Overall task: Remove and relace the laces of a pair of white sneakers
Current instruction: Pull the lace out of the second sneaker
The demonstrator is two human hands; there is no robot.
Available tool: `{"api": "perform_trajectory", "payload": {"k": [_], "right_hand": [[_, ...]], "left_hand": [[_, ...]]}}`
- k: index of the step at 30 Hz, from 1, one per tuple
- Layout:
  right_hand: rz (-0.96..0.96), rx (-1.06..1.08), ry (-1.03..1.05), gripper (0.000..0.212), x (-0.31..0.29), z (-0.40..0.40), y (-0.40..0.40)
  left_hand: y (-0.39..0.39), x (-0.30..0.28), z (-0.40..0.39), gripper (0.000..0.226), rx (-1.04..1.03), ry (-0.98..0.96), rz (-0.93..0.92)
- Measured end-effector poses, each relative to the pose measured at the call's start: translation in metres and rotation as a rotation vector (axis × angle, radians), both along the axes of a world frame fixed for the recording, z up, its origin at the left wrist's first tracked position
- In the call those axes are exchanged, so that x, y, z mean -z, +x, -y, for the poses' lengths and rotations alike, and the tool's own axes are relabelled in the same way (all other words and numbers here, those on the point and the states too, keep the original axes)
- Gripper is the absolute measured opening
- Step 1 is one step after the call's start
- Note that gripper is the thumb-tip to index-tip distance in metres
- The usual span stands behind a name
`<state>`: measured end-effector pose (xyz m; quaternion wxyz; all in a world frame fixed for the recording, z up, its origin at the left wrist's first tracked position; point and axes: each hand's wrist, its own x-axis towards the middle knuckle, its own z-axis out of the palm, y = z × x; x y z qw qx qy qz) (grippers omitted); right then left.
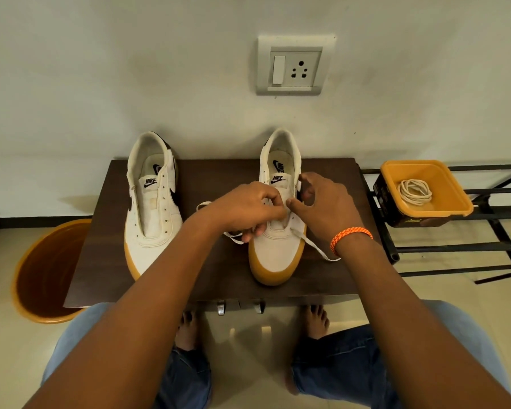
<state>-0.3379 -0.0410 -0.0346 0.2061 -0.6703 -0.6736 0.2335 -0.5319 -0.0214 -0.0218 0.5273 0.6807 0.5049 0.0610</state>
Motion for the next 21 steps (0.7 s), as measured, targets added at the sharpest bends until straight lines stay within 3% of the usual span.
{"api": "perform_trajectory", "payload": {"k": [3, 7, 11, 17, 21], "right_hand": [[0.008, 0.0, 0.013, 0.044, 0.001, 0.001, 0.0], [0.01, 0.008, 0.009, 0.043, 0.001, 0.001, -0.001], [0.009, 0.014, 0.001, 0.041, 0.0, 0.0, 0.0], [0.028, 0.005, -0.003, 0.04, 0.0, -0.001, 0.002], [0.038, 0.003, 0.004, 0.038, 0.001, -0.002, 0.001]], "left_hand": [[0.007, 0.006, 0.004, 0.02, 0.033, 0.091, -0.094], [0.013, 0.011, 0.006, 0.009, -0.01, 0.231, -0.142], [0.012, 0.006, 0.006, 0.005, -0.051, 0.129, -0.041], [-0.014, -0.009, -0.002, 0.018, -0.192, -0.131, 0.279], [-0.007, -0.007, 0.0, 0.019, -0.207, 0.011, 0.099]]}}
